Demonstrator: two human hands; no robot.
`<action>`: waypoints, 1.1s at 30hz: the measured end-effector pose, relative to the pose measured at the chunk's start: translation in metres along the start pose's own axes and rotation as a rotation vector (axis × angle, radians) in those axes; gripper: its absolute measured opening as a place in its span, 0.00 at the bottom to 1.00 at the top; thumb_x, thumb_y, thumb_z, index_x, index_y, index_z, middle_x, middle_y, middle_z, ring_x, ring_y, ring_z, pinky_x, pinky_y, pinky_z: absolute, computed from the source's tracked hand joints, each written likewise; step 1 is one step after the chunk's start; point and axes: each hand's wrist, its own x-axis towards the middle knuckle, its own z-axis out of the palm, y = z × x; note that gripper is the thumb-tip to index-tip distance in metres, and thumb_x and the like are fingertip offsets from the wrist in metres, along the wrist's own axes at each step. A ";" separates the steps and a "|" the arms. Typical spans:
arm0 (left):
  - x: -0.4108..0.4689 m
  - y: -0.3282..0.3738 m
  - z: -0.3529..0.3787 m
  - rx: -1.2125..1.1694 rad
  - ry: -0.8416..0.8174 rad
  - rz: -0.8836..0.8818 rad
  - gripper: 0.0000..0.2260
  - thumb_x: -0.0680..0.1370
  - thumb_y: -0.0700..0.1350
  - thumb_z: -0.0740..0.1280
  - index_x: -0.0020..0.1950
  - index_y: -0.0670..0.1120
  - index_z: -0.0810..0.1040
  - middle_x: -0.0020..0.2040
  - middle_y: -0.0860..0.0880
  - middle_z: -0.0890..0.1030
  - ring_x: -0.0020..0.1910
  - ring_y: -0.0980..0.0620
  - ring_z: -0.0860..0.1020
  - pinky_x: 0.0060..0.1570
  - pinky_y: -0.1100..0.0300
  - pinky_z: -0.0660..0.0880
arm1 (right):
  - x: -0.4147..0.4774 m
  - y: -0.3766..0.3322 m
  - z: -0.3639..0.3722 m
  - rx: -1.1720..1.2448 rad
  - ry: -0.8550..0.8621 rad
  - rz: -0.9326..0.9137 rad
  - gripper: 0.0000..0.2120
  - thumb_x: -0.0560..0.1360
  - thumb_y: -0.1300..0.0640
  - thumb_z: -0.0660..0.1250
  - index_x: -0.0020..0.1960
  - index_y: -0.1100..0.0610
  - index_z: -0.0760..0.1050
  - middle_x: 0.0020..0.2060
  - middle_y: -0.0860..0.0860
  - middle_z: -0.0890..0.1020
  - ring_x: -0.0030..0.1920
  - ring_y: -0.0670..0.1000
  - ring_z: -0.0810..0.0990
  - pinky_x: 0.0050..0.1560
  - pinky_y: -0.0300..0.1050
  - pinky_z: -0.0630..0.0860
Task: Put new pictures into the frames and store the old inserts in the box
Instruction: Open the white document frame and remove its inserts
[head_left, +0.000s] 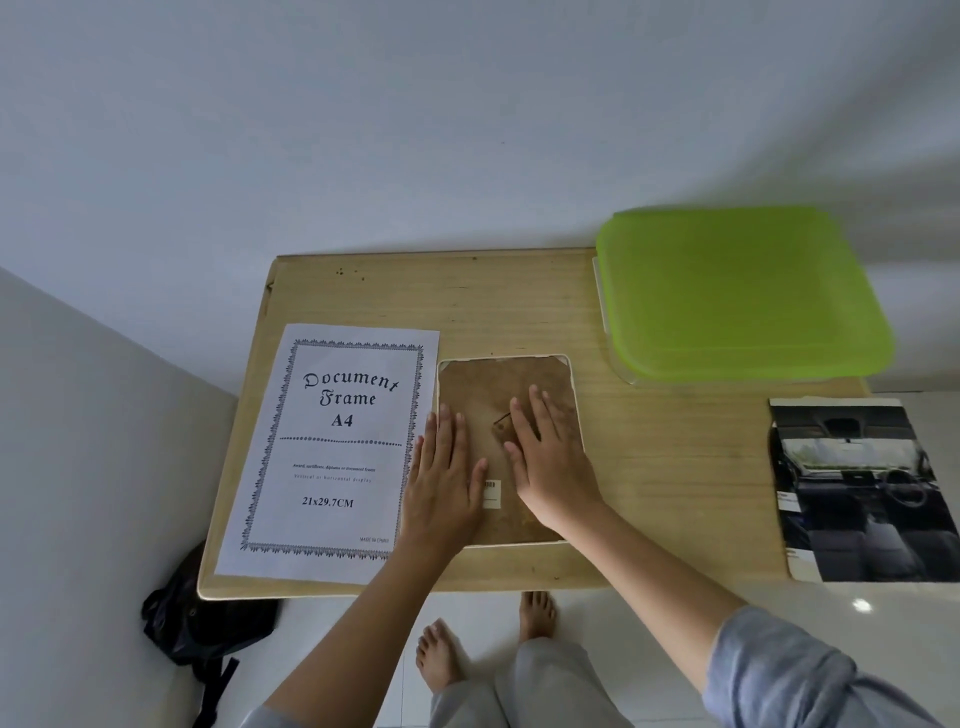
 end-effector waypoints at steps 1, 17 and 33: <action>-0.005 -0.001 0.000 -0.017 -0.004 -0.004 0.29 0.78 0.57 0.44 0.75 0.43 0.50 0.76 0.45 0.48 0.75 0.48 0.46 0.73 0.55 0.46 | -0.004 -0.001 0.004 0.001 0.005 0.005 0.26 0.77 0.49 0.49 0.70 0.60 0.64 0.71 0.60 0.64 0.72 0.58 0.63 0.69 0.54 0.62; -0.009 -0.003 0.007 -0.068 -0.015 0.014 0.31 0.78 0.59 0.43 0.75 0.42 0.47 0.75 0.47 0.43 0.75 0.50 0.44 0.73 0.57 0.42 | -0.012 0.003 0.020 -0.068 0.072 0.001 0.26 0.79 0.47 0.48 0.74 0.57 0.56 0.74 0.56 0.57 0.75 0.53 0.54 0.74 0.49 0.52; -0.011 -0.003 0.003 -0.096 -0.022 0.013 0.31 0.76 0.60 0.40 0.74 0.46 0.40 0.75 0.50 0.38 0.75 0.53 0.40 0.71 0.61 0.37 | -0.051 0.022 0.011 0.167 0.090 0.091 0.33 0.76 0.43 0.41 0.75 0.61 0.50 0.76 0.55 0.50 0.74 0.47 0.46 0.75 0.47 0.51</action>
